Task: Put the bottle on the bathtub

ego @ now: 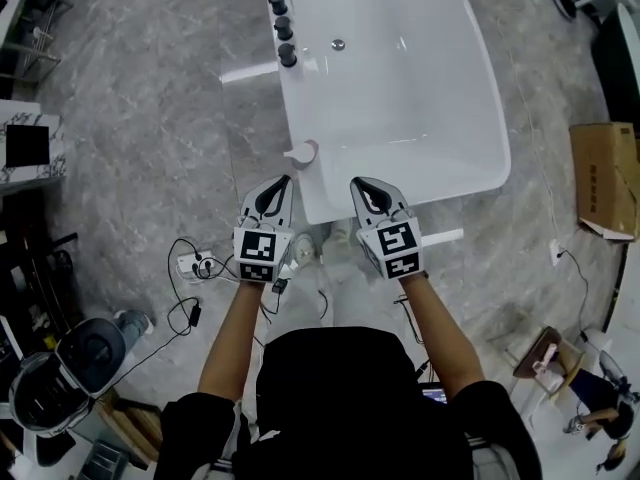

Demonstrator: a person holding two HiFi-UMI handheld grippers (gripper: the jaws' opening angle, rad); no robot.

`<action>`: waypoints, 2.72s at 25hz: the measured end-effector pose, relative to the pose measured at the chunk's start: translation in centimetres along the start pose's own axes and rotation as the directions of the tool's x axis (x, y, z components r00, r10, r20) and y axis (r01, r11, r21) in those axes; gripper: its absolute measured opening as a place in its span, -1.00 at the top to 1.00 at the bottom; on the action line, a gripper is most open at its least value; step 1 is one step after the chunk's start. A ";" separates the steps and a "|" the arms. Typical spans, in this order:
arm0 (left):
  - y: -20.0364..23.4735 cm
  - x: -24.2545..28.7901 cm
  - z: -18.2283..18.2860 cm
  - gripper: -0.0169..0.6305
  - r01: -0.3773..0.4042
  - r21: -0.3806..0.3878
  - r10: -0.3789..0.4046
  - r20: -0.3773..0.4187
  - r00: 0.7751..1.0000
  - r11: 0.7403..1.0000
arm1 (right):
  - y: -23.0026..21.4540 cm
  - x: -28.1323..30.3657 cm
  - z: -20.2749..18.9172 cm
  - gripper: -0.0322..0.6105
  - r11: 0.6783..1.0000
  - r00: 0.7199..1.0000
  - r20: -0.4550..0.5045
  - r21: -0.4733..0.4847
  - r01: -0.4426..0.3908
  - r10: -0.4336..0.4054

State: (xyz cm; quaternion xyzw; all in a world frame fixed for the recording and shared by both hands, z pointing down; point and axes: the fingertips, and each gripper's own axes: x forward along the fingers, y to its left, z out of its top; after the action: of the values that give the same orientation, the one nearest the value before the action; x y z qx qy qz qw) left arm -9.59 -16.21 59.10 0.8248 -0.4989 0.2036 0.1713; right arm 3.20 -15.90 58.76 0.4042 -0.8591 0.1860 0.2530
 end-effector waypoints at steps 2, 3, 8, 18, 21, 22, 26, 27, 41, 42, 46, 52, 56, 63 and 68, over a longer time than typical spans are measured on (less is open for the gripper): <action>-0.4 -1.2 1.7 0.90 -0.003 -0.008 0.003 0.021 1.000 1.000 | 0.1 -1.1 1.3 0.82 1.000 1.000 0.019 -0.010 0.010 -0.010; -0.6 -1.8 2.6 0.91 -0.003 -0.013 0.003 0.028 1.000 1.000 | 0.2 -1.6 1.9 0.82 1.000 0.999 0.029 -0.014 0.015 -0.014; -1.7 -4.2 6.1 0.91 0.029 -0.005 -0.029 0.085 0.996 1.000 | 0.5 -4.1 4.5 0.82 0.999 0.996 0.079 -0.026 0.036 -0.034; -3.3 -9.2 12.2 0.91 0.064 0.001 -0.063 0.192 0.979 0.998 | 0.7 -8.6 9.2 0.82 0.994 0.984 0.164 -0.062 0.087 -0.076; -3.9 -10.6 14.6 0.91 0.076 0.020 -0.078 0.240 0.968 0.997 | 0.3 -10.0 11.0 0.82 0.992 0.975 0.201 -0.072 0.108 -0.092; -4.0 -11.1 15.4 0.91 0.082 0.024 -0.085 0.255 0.963 0.996 | 0.3 -10.5 11.7 0.82 0.991 0.972 0.214 -0.075 0.115 -0.096; -4.1 -12.8 18.2 0.91 0.086 0.043 -0.095 0.301 0.949 0.995 | 0.2 -11.8 14.3 0.82 0.989 0.958 0.266 -0.068 0.129 -0.106; -4.1 -13.2 18.8 0.91 0.081 0.050 -0.093 0.311 0.946 0.995 | 0.3 -12.2 14.9 0.82 0.990 0.955 0.278 -0.066 0.127 -0.104; -4.0 -17.8 26.6 0.90 -0.007 0.106 -0.039 0.433 0.901 0.994 | 0.2 -17.9 23.0 0.82 0.978 0.889 0.443 -0.104 0.180 -0.116; -3.9 -18.0 27.0 0.90 -0.012 0.105 -0.036 0.439 0.898 0.994 | 0.1 -18.3 23.5 0.82 0.977 0.884 0.452 -0.107 0.185 -0.118; -4.5 -18.5 27.9 0.91 -0.034 0.107 -0.019 0.455 0.890 0.994 | -0.9 -19.9 24.5 0.82 0.973 0.868 0.481 -0.114 0.199 -0.122; -4.2 -19.6 28.8 0.91 -0.066 0.104 0.009 0.474 0.881 0.992 | -1.0 -21.6 25.5 0.82 0.970 0.848 0.515 -0.115 0.212 -0.124; -4.0 -20.2 29.3 0.91 -0.079 0.101 0.019 0.489 0.872 0.992 | -0.9 -22.2 26.0 0.82 0.968 0.840 0.529 -0.120 0.220 -0.125; -3.9 -20.5 29.4 0.91 -0.093 0.098 0.033 0.495 0.868 0.991 | -1.0 -22.5 26.2 0.82 0.967 0.831 0.540 -0.117 0.228 -0.131; -3.8 -21.2 29.5 0.90 -0.099 0.089 0.040 0.507 0.861 0.991 | -0.8 -22.8 26.2 0.82 0.967 0.826 0.547 -0.106 0.230 -0.136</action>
State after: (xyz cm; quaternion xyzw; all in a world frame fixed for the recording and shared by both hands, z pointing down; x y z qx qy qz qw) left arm -10.22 -12.91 22.78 0.8391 -0.5435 0.0146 -0.0192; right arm 8.87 -16.42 24.52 0.4979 -0.8650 -0.0321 0.0528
